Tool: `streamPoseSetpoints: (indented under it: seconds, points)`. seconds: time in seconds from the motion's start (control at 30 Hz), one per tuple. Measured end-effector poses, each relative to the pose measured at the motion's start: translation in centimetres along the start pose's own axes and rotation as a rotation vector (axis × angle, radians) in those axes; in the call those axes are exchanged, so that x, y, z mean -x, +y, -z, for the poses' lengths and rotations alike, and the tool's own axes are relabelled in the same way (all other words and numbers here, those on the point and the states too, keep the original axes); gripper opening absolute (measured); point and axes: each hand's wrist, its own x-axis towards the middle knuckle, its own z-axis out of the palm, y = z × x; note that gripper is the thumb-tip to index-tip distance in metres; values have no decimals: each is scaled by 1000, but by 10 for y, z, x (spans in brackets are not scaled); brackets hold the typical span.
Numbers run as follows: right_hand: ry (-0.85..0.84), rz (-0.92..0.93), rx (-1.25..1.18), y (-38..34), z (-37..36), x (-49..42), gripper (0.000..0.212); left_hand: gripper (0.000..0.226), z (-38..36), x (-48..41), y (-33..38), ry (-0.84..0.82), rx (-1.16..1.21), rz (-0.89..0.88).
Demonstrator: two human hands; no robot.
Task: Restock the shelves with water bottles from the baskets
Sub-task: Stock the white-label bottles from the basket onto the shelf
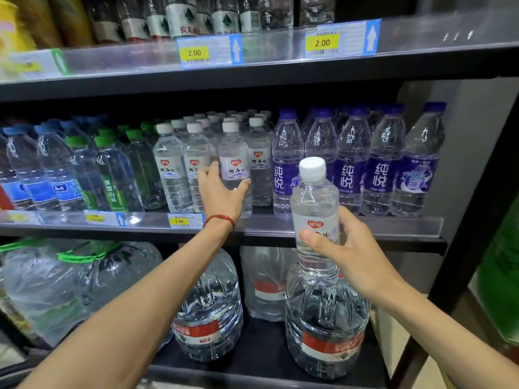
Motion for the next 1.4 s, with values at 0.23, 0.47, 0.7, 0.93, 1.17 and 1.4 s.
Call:
streamPoseSetpoints:
  seconds: [0.23, 0.47, 0.7, 0.93, 1.17, 1.4]
  points:
    - [11, -27, -10, 8, 1, 5, 51, 69, -9, 11, 0, 61, 54, 17]
    - [-15, -48, -30, 14, -6, 7, 53, 66, -11, 10, -3, 76, 16, 22]
    - [-32, -65, -24, 14, -15, 6, 47, 62, 1, 11, -8, 27, 25, 21]
    - [-55, -7, 58, 3, -26, -7, 48, 46, 59, 25, -5, -126, -257, -250]
    - [-28, 138, 68, -18, -43, -34, 63, 60, 128, 35, 18, -533, -995, -562]
    - [0, 262, 243, -27, -52, -61, 62, 46, 134, 44, 24, -855, -1075, -507]
